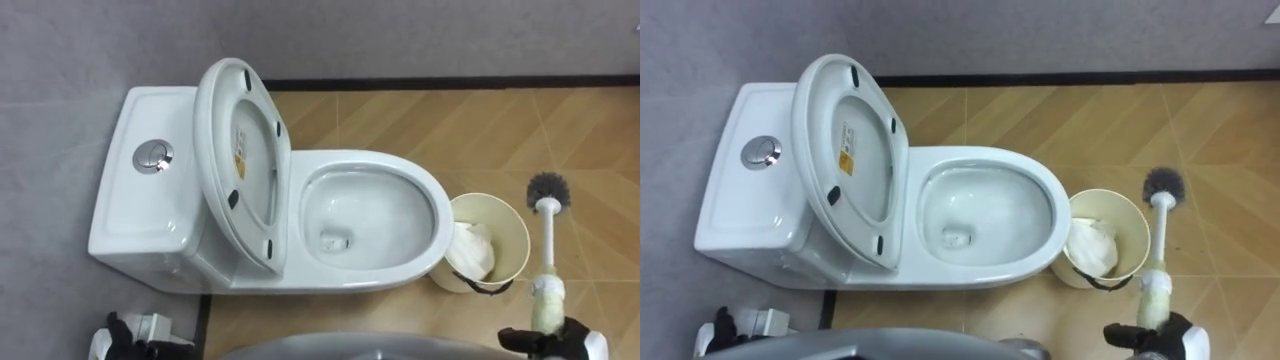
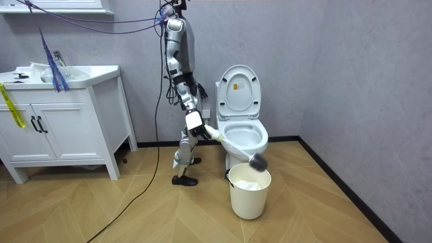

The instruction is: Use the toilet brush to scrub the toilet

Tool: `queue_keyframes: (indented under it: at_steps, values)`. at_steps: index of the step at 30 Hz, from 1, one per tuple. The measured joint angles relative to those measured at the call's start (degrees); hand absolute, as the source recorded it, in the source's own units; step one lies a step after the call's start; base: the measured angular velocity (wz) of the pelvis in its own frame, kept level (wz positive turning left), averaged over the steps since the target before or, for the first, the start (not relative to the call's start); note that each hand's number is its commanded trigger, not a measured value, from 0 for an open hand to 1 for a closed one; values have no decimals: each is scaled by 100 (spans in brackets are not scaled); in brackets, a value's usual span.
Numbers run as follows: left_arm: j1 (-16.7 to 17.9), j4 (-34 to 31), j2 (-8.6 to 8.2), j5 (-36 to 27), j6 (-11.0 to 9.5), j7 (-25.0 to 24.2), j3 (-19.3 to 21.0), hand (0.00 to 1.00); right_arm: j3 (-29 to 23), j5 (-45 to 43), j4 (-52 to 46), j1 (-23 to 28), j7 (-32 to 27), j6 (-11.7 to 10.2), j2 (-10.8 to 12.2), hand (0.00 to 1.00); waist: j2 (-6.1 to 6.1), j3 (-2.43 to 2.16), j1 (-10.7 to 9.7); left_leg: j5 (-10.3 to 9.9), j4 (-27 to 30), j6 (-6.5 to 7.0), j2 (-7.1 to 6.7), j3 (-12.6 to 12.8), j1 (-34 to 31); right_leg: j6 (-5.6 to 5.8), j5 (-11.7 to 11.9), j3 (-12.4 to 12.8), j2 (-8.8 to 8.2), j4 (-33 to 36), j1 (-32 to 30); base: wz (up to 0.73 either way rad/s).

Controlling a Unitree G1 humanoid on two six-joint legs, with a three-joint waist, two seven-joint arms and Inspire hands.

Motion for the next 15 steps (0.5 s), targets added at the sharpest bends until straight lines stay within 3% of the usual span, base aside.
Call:
queue_keyframes:
  at_steps: [15]
  values:
    - [-27, 236, 27, 27, -42, -65, 25, 0, -11, 60, 446, -194, 30, -70, -2, 0, -121, -7, -5, 0, 3, 0, -13, -24, -26, 1, 2, -3, 4, -78, 7, 0]
